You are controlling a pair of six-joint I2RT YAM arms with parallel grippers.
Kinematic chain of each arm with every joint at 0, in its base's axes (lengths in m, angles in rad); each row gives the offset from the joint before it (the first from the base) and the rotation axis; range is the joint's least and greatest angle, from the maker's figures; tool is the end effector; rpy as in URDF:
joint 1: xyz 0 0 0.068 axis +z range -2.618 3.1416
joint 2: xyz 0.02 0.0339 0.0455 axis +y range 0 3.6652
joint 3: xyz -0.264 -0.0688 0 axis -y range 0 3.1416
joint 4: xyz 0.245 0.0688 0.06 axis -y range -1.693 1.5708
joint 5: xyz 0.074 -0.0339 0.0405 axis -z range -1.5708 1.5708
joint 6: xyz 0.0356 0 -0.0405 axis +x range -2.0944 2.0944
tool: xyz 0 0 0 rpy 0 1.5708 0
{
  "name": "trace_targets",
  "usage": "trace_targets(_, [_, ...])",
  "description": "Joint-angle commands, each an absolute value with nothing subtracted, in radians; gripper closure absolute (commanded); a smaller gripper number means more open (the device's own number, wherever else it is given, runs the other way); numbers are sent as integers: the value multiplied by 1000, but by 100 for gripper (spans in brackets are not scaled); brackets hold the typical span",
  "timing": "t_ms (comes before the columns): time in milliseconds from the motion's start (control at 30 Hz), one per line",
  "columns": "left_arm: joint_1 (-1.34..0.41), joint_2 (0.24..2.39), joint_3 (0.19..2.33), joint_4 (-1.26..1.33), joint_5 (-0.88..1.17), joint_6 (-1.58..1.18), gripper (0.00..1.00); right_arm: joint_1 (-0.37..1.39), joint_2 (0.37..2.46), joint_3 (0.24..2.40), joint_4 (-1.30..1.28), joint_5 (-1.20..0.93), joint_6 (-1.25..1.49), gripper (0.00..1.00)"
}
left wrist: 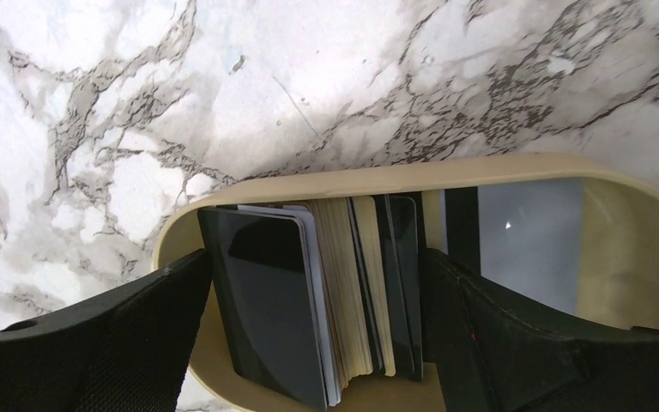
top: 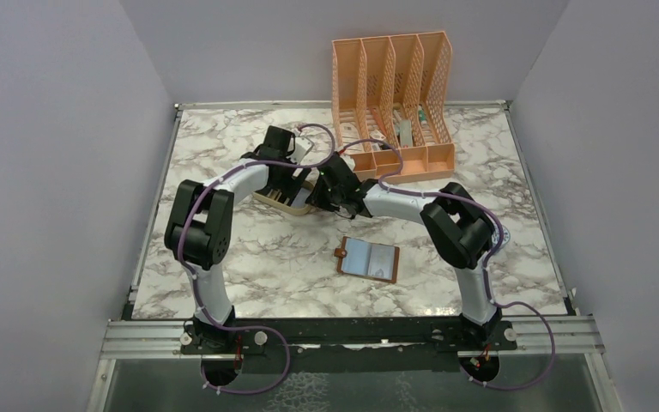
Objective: Put the credit cards into the card holder
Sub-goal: Adjust the credit card in the storage box.
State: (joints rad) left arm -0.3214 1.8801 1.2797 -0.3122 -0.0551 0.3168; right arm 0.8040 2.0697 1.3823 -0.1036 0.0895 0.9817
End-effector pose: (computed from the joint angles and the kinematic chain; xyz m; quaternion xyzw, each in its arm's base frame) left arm 0.3834 -0.1256 0.1894 0.2883 0.9010 0.0253 0.3231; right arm 0.3150 0.3224 0.1584 0.0989 0.9189 0.2698 0.2704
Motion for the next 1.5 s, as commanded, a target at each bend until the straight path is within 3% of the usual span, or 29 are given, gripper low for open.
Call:
trace_targets(0, [-331, 1895, 1261, -299, -166, 351, 9, 810, 2040, 1357, -129, 91, 940, 78])
trace_targets(233, [-331, 1908, 1283, -301, -355, 386, 14, 808, 2028, 1341, -139, 110, 937, 79])
trace_targets(567, [-323, 1890, 1320, -325, -422, 394, 21, 808, 2030, 1333, -196, 176, 927, 80])
trace_targets(933, [-272, 1833, 1306, -334, -336, 375, 29, 807, 2013, 1336, -223, 220, 935, 81])
trace_targets(1200, [-272, 1835, 1294, -382, -257, 330, 46, 807, 2019, 1341, -217, 203, 943, 81])
trace_targets(1267, [-275, 1840, 1295, -399, -232, 309, 55, 807, 2019, 1342, -215, 199, 945, 81])
trace_targets(1467, [-277, 1841, 1300, -432, -162, 271, 57, 807, 2017, 1355, -221, 196, 941, 81])
